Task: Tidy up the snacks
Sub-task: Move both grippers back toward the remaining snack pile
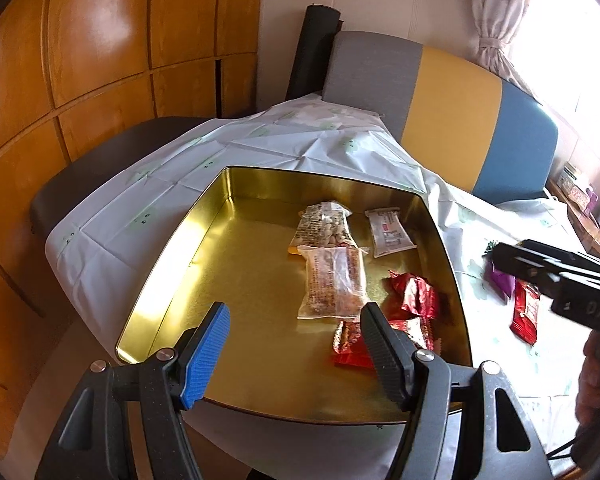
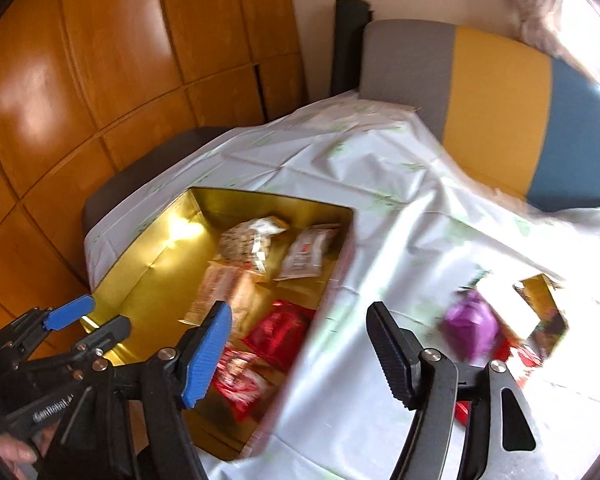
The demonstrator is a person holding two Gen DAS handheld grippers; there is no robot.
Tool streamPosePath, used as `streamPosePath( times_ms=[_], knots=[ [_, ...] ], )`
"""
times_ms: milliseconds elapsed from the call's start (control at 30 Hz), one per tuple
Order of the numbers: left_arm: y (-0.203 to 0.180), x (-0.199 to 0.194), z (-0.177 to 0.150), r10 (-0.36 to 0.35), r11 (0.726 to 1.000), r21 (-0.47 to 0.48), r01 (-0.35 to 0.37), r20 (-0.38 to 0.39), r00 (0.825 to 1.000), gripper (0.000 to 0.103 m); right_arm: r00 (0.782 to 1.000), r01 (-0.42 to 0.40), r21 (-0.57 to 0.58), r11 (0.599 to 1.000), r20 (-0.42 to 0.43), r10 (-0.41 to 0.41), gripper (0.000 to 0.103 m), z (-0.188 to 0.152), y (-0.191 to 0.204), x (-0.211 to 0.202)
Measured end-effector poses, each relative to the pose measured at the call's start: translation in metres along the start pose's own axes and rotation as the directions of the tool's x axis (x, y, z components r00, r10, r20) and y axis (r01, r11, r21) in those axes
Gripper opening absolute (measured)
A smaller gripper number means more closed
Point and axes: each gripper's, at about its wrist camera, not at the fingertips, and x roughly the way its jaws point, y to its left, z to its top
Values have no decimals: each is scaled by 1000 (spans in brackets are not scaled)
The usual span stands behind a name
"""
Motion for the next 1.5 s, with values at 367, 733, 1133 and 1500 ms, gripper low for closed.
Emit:
streamPosePath(
  times_ms=[367, 733, 1133, 1500],
  knots=[
    [-28, -7, 0, -22, 997, 80, 22, -1, 1000, 69, 989, 150, 81, 985, -15, -149, 75, -29, -84, -35],
    [-71, -9, 2, -57, 980, 188, 57, -4, 998, 69, 936, 351, 150, 924, -61, -346, 78, -56, -184, -65],
    [-133, 1, 1, -93, 943, 318, 101, -41, 995, 69, 870, 493, 434, 754, -234, -434, 78, -91, -284, -71],
    [-177, 14, -4, -148, 906, 385, 176, -101, 984, 69, 872, 489, 413, 768, -234, -430, 88, -87, -276, -66]
  ],
)
